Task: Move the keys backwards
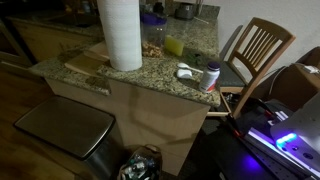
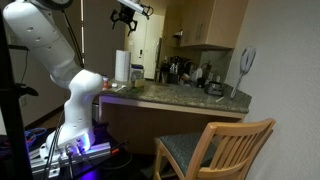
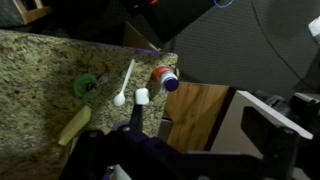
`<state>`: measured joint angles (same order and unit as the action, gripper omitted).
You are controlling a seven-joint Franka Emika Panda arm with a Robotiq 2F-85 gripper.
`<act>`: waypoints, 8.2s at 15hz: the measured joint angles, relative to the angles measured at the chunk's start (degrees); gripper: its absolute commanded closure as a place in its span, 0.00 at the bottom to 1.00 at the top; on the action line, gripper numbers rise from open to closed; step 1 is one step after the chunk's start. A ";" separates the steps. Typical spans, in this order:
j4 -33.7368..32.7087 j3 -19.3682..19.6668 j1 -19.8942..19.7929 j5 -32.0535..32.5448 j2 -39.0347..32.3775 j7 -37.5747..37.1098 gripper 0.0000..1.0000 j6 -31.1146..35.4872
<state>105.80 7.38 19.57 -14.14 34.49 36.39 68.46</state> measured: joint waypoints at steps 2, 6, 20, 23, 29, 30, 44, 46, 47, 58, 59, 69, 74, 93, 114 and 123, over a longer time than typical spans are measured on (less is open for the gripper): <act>-4.70 -0.82 0.37 -1.02 -2.86 0.27 0.00 -3.68; -5.87 -1.26 -0.34 -1.27 -4.12 0.69 0.00 -4.56; 24.13 -14.37 -2.30 11.22 -5.99 -9.92 0.00 27.83; 27.72 -14.35 -3.50 12.64 -6.65 -16.50 0.00 35.57; 27.84 -13.84 -4.14 12.53 -7.01 -18.24 0.00 36.05; 28.10 -13.83 -4.21 12.52 -7.31 -19.04 0.00 36.99; 33.05 -14.21 -5.22 12.57 -15.17 -27.19 0.00 53.18; 33.05 -14.26 -5.23 12.57 -15.17 -28.00 0.00 53.54; 33.05 -14.31 -5.23 12.60 -15.18 -28.52 0.00 54.07; 33.02 -14.65 -5.05 8.02 -15.20 -30.65 0.00 54.12; 33.02 -14.66 -5.05 8.02 -15.20 -30.65 0.00 54.12; 32.39 -15.55 -5.48 10.89 -15.18 -38.60 0.00 48.39; 32.67 -17.89 -8.29 21.66 -15.18 -46.61 0.00 60.44; 20.79 -17.72 -6.01 7.60 -6.93 -43.61 0.00 29.62; 20.82 -16.88 -8.69 7.01 -28.05 -45.66 0.00 34.42; 26.44 -16.95 -8.70 12.17 -29.93 -52.97 0.00 49.39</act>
<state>132.25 -9.57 10.87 -1.97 4.56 -16.58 117.85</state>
